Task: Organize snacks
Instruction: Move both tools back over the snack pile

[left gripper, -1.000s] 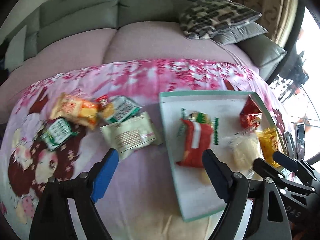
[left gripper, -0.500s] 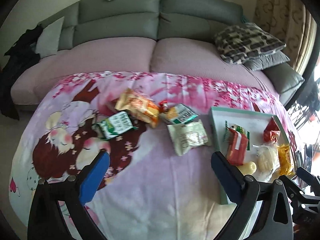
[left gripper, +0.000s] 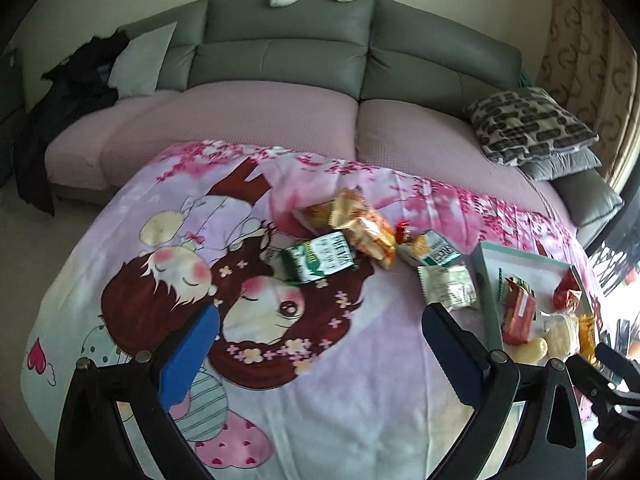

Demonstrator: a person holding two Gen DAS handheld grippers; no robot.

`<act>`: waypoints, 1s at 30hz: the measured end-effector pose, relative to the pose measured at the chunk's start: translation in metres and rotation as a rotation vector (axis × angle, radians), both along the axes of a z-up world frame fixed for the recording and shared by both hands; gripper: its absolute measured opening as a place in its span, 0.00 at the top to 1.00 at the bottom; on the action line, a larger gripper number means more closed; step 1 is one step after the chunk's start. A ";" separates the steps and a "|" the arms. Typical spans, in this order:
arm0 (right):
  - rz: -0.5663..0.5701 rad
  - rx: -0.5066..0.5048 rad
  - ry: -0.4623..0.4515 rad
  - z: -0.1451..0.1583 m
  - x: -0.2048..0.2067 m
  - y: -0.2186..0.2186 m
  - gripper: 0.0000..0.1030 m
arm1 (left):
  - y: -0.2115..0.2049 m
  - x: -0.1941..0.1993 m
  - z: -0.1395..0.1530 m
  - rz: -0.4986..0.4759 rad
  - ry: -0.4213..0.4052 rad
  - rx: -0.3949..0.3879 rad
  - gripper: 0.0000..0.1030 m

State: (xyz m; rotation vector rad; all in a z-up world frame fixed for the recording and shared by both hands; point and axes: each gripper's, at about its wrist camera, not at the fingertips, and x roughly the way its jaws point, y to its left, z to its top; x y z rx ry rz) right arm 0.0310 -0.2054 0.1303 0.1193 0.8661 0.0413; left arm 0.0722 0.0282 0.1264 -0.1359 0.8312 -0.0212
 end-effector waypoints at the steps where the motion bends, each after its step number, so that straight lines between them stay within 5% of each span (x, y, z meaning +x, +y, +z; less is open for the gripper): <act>1: 0.009 -0.001 0.000 -0.001 0.002 0.004 0.00 | 0.005 0.001 -0.002 0.006 0.002 -0.006 0.02; 12: 0.078 -0.001 0.058 -0.026 0.041 0.041 0.00 | 0.037 0.025 -0.025 0.029 0.055 -0.019 0.02; 30: 0.096 0.004 0.106 -0.063 0.074 0.054 0.00 | 0.023 0.055 -0.053 -0.008 0.103 -0.029 0.02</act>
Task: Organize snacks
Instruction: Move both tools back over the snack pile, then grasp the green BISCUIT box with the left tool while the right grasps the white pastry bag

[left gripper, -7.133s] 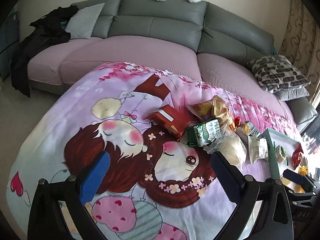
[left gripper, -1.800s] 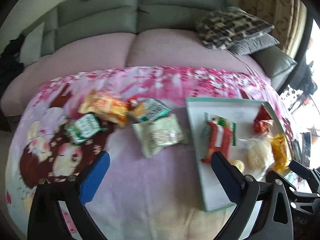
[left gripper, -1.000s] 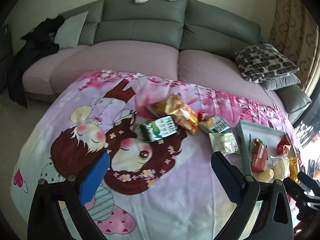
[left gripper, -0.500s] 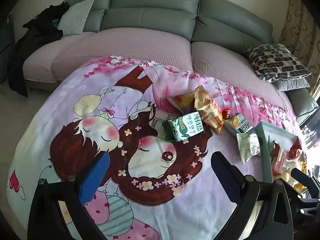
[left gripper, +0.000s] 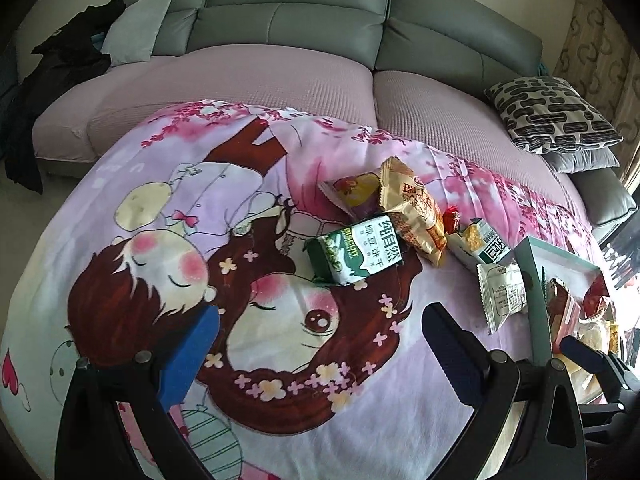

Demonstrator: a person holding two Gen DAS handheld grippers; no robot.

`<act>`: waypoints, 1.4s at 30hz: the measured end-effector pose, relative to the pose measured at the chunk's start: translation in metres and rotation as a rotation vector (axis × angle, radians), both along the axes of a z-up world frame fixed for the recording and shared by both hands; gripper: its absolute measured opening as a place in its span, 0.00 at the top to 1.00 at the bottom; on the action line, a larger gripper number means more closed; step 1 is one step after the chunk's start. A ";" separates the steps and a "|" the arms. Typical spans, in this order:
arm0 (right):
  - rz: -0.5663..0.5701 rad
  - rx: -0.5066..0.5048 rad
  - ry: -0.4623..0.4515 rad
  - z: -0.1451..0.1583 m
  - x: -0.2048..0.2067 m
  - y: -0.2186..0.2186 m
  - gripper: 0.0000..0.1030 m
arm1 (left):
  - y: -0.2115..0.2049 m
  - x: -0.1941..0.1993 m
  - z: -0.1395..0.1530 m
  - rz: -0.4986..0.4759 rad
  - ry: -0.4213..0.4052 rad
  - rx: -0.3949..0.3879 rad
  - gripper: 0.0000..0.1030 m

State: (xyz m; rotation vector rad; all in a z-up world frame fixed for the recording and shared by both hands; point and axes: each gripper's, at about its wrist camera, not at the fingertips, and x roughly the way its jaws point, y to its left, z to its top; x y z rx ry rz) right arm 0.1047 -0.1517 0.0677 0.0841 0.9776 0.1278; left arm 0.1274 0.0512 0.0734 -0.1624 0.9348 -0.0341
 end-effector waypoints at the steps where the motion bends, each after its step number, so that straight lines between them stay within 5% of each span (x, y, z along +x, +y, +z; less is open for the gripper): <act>1: 0.005 -0.001 -0.001 -0.001 0.001 0.000 0.00 | -0.001 0.002 -0.002 -0.003 0.005 -0.003 0.02; 21: 0.047 -0.029 -0.003 -0.018 0.059 -0.003 0.04 | -0.028 0.072 -0.034 -0.028 0.074 -0.025 0.02; 29: 0.001 -0.037 -0.001 -0.030 0.069 -0.008 0.16 | -0.028 0.086 -0.050 0.003 0.090 -0.059 0.02; 32: -0.016 -0.055 -0.005 -0.031 0.070 -0.009 0.21 | -0.031 0.088 -0.054 0.008 0.085 -0.037 0.04; 36: -0.028 -0.076 -0.012 -0.032 0.069 -0.008 0.23 | -0.033 0.088 -0.053 0.022 0.070 0.002 0.20; 42: -0.060 -0.069 -0.033 -0.033 0.066 -0.012 0.32 | -0.027 0.086 -0.052 0.039 0.048 -0.025 0.25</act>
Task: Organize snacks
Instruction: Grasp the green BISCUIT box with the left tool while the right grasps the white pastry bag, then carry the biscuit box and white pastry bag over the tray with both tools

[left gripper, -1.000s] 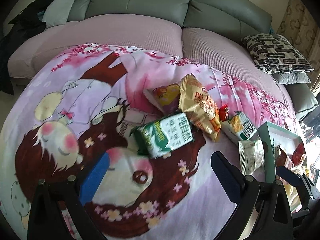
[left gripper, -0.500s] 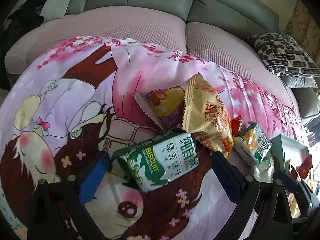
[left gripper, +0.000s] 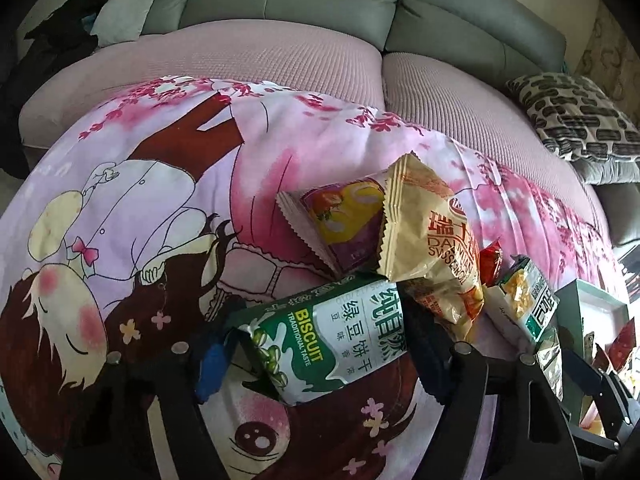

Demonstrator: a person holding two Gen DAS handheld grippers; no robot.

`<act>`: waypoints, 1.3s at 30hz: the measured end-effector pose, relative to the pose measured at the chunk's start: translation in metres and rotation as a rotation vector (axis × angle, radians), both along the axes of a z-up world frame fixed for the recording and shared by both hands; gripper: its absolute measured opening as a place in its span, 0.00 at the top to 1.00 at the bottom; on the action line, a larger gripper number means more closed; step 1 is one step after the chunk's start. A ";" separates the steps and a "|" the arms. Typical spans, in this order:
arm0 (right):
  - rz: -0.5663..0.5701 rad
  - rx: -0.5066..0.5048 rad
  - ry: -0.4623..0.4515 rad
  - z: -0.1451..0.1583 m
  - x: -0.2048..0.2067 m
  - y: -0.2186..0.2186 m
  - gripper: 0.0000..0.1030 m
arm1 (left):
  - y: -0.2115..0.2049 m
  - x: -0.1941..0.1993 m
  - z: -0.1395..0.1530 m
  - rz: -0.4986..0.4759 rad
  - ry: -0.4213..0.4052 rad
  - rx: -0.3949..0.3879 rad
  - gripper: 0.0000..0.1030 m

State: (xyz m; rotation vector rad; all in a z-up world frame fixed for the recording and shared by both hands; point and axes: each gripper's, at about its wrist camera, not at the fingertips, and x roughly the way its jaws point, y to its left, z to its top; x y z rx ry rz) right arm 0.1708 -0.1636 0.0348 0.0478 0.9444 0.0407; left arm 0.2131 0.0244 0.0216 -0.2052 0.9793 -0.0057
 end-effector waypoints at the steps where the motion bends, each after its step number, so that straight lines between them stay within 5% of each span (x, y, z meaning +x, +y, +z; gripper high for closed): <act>1: -0.004 0.003 -0.004 0.000 -0.002 -0.001 0.36 | 0.001 -0.001 0.000 0.001 -0.005 -0.001 0.27; 4: -0.026 -0.002 -0.019 0.000 -0.006 -0.006 0.50 | 0.001 -0.006 0.000 0.004 -0.019 -0.002 0.28; 20: -0.023 0.146 -0.116 0.010 -0.026 -0.024 0.76 | 0.000 -0.035 0.010 0.015 -0.078 -0.038 0.29; 39: -0.076 0.208 -0.123 0.056 -0.083 -0.041 0.81 | -0.023 -0.084 0.047 -0.037 -0.081 -0.103 0.29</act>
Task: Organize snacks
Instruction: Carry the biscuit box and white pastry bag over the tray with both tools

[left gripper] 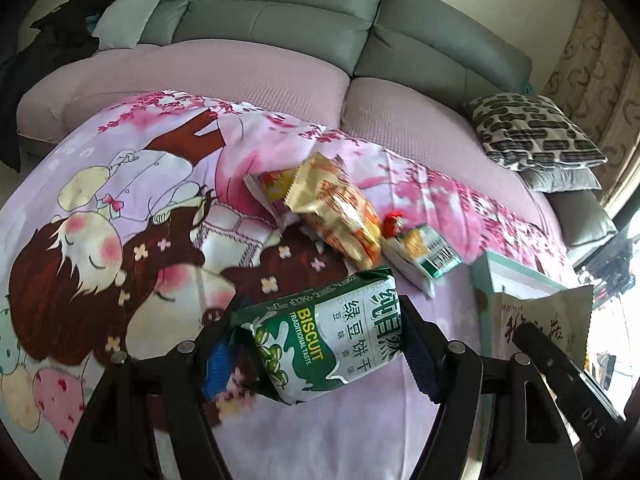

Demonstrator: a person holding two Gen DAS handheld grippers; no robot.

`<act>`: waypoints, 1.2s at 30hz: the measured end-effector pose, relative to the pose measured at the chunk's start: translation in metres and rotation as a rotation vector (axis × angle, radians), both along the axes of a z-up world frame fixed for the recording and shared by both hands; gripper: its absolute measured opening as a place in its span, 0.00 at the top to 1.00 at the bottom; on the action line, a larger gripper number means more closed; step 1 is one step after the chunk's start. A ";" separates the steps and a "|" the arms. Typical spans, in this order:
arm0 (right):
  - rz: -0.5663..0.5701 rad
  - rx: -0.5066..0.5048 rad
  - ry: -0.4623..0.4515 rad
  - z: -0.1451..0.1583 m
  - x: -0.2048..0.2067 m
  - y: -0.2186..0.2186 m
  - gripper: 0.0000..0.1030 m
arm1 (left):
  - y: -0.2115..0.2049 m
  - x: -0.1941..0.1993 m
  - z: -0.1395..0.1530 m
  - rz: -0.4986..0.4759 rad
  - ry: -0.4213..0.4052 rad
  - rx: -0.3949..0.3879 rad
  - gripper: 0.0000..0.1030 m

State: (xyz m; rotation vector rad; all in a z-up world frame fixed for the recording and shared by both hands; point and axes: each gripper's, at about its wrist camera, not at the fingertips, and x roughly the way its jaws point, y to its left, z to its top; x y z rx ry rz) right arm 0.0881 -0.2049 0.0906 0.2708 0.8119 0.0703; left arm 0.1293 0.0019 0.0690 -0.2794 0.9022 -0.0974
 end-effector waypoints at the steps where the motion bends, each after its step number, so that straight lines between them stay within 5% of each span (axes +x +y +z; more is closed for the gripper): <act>1: -0.009 -0.005 0.004 0.002 -0.005 0.000 0.81 | 0.000 -0.003 0.001 -0.005 0.003 -0.001 0.29; 18: -0.121 -0.087 0.014 0.048 -0.067 0.011 0.81 | 0.008 -0.052 0.014 -0.063 0.027 -0.094 0.29; 36: -0.158 -0.027 -0.037 0.072 -0.093 0.005 0.80 | 0.013 -0.082 0.047 -0.100 0.001 -0.063 0.29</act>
